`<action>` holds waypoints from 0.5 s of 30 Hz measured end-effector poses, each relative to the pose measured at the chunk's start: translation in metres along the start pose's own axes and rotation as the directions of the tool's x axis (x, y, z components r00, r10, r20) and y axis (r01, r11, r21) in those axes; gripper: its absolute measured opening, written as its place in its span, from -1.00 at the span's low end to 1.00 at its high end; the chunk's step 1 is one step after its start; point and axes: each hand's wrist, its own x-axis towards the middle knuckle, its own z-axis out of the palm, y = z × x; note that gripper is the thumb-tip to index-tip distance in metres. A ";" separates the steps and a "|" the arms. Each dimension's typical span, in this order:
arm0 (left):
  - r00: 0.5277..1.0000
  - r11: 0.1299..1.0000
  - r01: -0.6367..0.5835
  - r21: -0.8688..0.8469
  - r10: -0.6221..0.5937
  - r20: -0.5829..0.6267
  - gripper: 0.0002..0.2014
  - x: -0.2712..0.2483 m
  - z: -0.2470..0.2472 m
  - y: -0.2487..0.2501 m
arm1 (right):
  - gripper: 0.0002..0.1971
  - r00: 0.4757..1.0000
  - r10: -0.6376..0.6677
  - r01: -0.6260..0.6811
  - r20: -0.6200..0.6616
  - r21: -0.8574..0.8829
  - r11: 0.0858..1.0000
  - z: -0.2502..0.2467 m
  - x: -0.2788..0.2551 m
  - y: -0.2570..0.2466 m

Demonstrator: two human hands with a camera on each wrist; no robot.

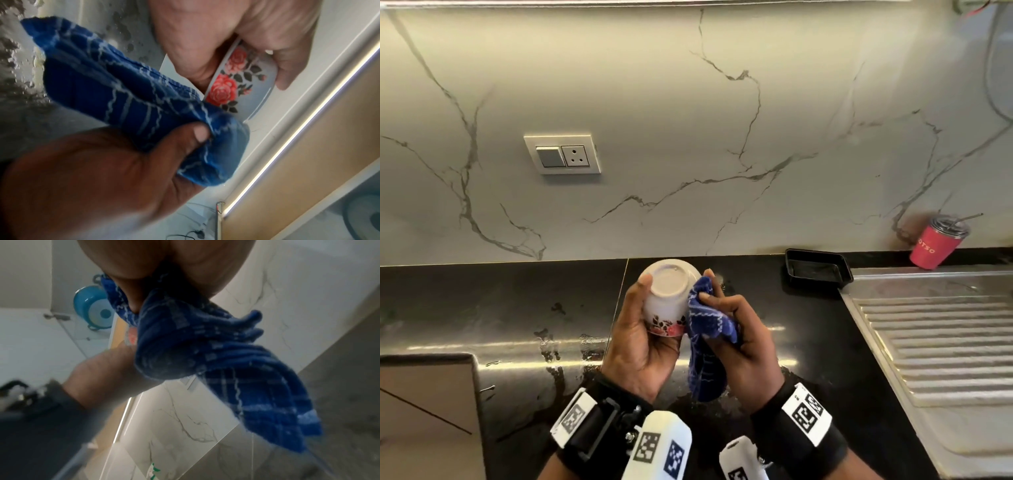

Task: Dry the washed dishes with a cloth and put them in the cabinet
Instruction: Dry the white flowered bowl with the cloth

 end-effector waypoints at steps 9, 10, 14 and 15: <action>0.980 0.880 -0.036 0.473 -0.062 0.189 -0.46 -0.005 -0.006 -0.006 | -0.71 0.950 0.310 -0.310 0.026 0.166 0.936 -0.017 0.042 -0.020; 0.976 0.861 -0.066 0.505 -0.050 0.212 -0.47 -0.006 -0.004 -0.006 | -0.70 0.955 0.289 -0.294 0.064 0.097 0.951 -0.015 0.042 -0.024; 0.938 0.834 -0.191 0.517 0.001 0.346 -0.49 -0.008 -0.003 -0.003 | -0.56 0.967 0.139 -0.093 0.215 -0.212 0.973 -0.011 0.036 -0.032; 0.930 0.829 -0.203 0.521 -0.003 0.367 -0.52 -0.009 -0.003 -0.001 | -0.57 0.964 0.117 -0.069 0.238 -0.198 0.978 -0.014 0.036 -0.032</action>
